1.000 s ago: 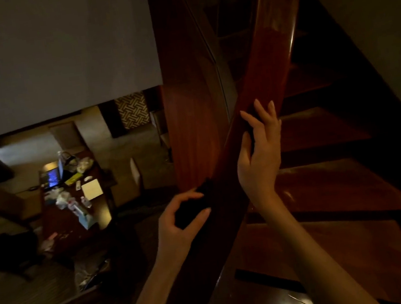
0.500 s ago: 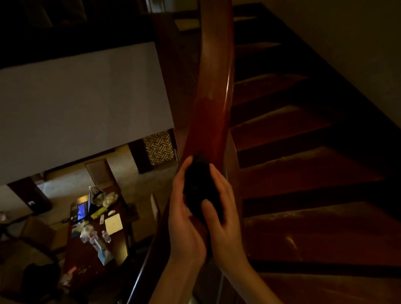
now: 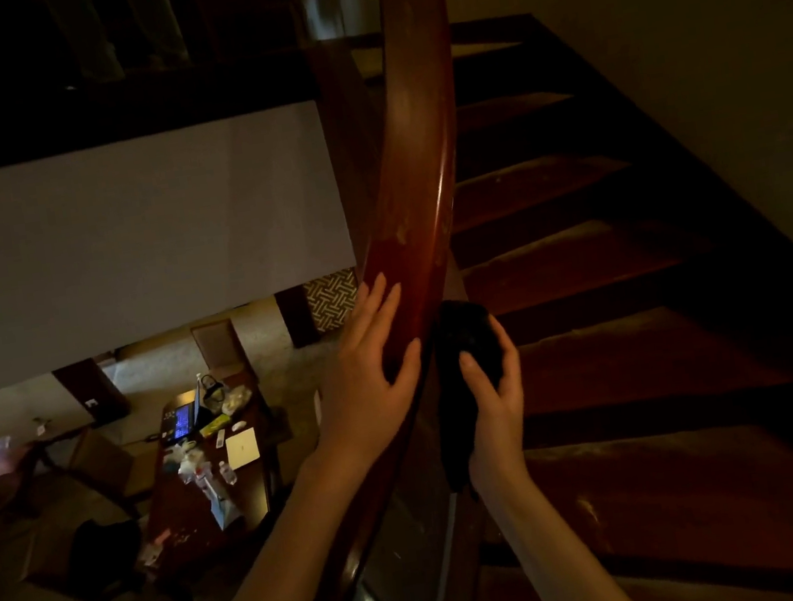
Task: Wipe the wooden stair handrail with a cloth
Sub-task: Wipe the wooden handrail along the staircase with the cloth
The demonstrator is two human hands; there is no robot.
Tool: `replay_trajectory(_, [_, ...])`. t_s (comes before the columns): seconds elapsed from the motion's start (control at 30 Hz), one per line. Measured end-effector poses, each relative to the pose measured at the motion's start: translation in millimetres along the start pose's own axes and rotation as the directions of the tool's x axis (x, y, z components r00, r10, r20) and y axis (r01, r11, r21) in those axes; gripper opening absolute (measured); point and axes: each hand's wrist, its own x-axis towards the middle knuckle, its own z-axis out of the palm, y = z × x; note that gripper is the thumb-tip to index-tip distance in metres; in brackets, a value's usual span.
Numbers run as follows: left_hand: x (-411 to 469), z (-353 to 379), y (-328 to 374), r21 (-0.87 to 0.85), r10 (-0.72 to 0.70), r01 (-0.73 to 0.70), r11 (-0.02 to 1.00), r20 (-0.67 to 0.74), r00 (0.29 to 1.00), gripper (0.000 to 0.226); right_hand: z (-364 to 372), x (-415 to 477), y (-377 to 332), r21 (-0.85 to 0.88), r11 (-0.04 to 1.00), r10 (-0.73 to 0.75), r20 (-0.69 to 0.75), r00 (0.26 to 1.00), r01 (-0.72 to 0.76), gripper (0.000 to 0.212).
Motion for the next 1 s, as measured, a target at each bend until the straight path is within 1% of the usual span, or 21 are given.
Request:
replay_trajectory(0.1, [16.4,14.2,-10.6,0.153,0.097,-0.105,0.983,0.06,0.993,0.068,-1.4,16.1,3.4,-0.046,0.999,0.014,0.069,0.998,-0.011,0.055])
replay_trajectory(0.2, [16.9,21.9,-18.0,0.234,0.134,-0.142,0.962,0.052,0.99,0.064,-2.1,27.3,3.5,-0.047,0.998,0.049,0.087,0.995,-0.045,0.052])
replay_trajectory(0.37, [16.5,20.4,-13.5,0.212,0.103,-0.115,0.971,0.066,0.992,0.055,4.1,28.3,-10.5,-0.201,0.975,0.098,0.007,0.995,-0.094,0.044])
replay_trajectory(0.53, [14.9,19.2,-13.8,0.221,0.084,-0.106,0.969,0.107,0.991,0.054,3.6,37.8,-30.6,-0.246,0.938,0.241,-0.046,0.969,-0.245,0.033])
replay_trajectory(0.67, [15.5,19.9,-13.4,0.2,0.068,-0.086,0.976,0.092,0.993,0.055,7.6,46.5,-38.0,-0.228,0.921,0.309,-0.064,0.949,-0.315,0.024])
replay_trajectory(0.8, [15.8,19.0,-9.3,0.175,0.044,-0.056,0.983,0.072,0.996,0.06,8.3,55.2,-41.3,-0.227,0.915,0.332,-0.049,0.942,-0.335,0.039])
replay_trajectory(0.87, [18.8,18.3,-4.6,0.168,0.028,-0.037,0.985,0.061,0.998,0.062,7.6,62.1,-42.9,-0.204,0.911,0.359,-0.034,0.933,-0.358,0.04])
replay_trajectory(1.0, [35.3,20.0,4.6,0.209,0.007,-0.019,0.978,0.056,0.998,0.066,1.0,79.5,-46.7,-0.175,0.89,0.428,-0.006,0.904,-0.422,0.024])
